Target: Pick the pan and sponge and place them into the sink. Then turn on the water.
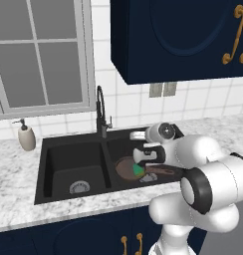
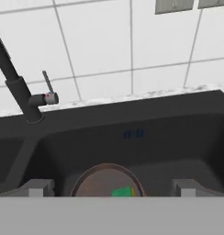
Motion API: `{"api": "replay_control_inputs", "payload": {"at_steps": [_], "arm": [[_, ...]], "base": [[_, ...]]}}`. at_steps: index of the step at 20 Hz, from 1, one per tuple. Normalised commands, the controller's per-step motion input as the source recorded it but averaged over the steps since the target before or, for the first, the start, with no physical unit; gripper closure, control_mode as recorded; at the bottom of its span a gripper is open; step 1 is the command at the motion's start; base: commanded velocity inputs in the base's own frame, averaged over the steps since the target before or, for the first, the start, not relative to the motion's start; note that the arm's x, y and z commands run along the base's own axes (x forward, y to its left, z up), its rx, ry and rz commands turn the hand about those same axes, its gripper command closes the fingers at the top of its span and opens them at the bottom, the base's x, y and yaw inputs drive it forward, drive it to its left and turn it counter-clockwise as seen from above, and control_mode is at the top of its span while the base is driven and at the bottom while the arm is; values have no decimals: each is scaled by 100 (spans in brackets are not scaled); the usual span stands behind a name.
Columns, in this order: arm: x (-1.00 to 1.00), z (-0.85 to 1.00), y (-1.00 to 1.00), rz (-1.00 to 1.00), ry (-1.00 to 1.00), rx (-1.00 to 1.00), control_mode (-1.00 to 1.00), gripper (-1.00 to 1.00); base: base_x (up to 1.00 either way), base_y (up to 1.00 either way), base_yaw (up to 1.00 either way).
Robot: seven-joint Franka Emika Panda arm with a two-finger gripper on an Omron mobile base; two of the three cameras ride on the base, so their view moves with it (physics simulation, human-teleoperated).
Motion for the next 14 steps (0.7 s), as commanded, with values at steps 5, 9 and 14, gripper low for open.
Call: {"api": "replay_control_inputs", "payload": {"at_steps": [5, 9, 14], "arm": [[4, 1, 0, 0, 0, 0, -100, -100], [4, 0, 0, 0, -6, 0, -100, -100], [12, 0, 0, 1, -14, 0, -100, -100]], "base": [[0, 0, 0], [0, 0, 0], [0, 0, 0]]}}
